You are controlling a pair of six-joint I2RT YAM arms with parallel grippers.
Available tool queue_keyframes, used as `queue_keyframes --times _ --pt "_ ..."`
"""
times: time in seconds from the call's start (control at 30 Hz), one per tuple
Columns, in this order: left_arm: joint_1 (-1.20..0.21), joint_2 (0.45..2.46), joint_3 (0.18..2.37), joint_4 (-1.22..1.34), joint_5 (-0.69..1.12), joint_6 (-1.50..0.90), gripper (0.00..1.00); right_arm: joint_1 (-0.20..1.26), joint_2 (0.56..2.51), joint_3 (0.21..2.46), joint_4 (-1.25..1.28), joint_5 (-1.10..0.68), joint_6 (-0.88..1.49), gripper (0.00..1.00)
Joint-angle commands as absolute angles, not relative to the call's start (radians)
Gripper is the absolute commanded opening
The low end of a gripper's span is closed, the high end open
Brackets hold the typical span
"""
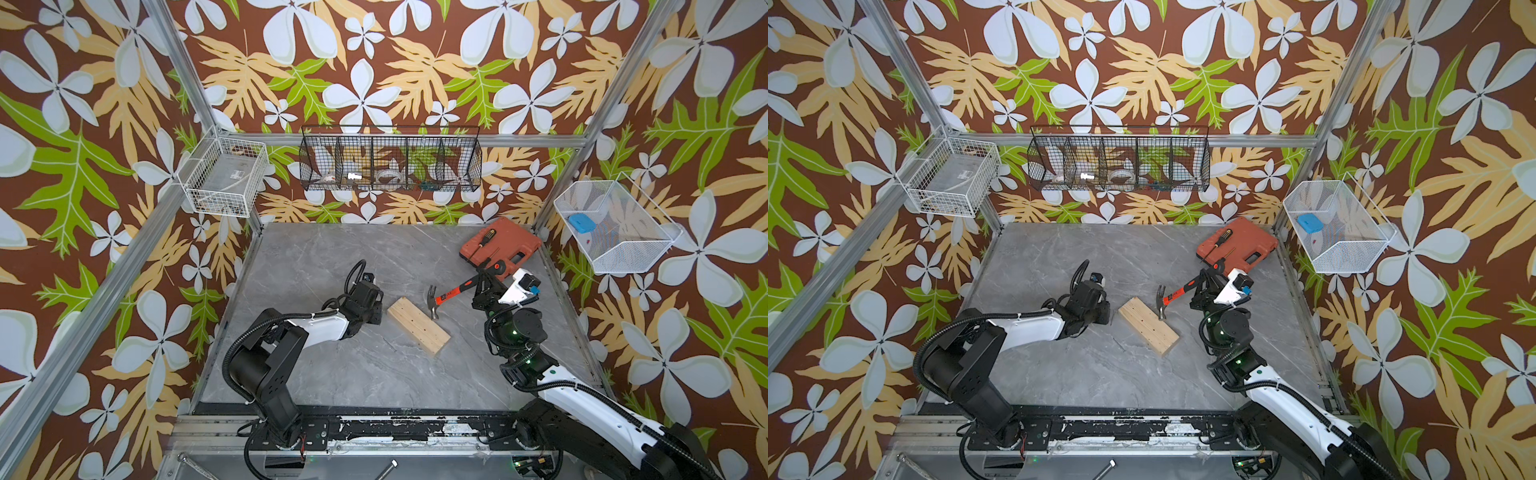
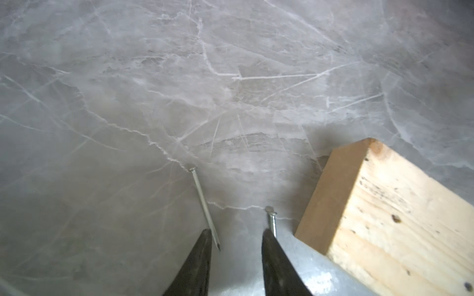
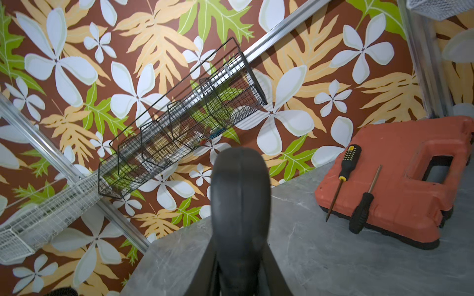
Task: Use a claw hammer to pull out a nail
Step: Place the nail at the center of the board, then place the hammer at the center of the board.
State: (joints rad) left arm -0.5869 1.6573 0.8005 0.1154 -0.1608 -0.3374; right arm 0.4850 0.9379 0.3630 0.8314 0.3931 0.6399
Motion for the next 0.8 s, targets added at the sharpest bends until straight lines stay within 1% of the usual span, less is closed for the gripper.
queue_keyframes --times 0.0,0.17,0.3,0.47,0.77 --pt "-0.584 1.636 0.792 0.151 -0.135 -0.341 0.39 0.444 0.985 0.338 1.107 0.419 0.769 0.0" --pt "-0.584 1.601 0.765 0.179 -0.103 -0.359 0.41 0.391 1.117 0.294 1.273 0.444 0.889 0.0" --pt "-0.586 1.577 0.741 0.204 -0.074 -0.373 0.43 0.388 1.206 0.278 1.401 0.463 0.925 0.0" --pt "-0.589 1.563 0.709 0.229 -0.063 -0.386 0.44 0.387 1.326 0.254 1.531 0.545 1.016 0.0" --pt "-0.589 1.536 0.691 0.24 -0.063 -0.384 0.45 0.387 1.543 0.24 1.704 0.6 1.119 0.0"
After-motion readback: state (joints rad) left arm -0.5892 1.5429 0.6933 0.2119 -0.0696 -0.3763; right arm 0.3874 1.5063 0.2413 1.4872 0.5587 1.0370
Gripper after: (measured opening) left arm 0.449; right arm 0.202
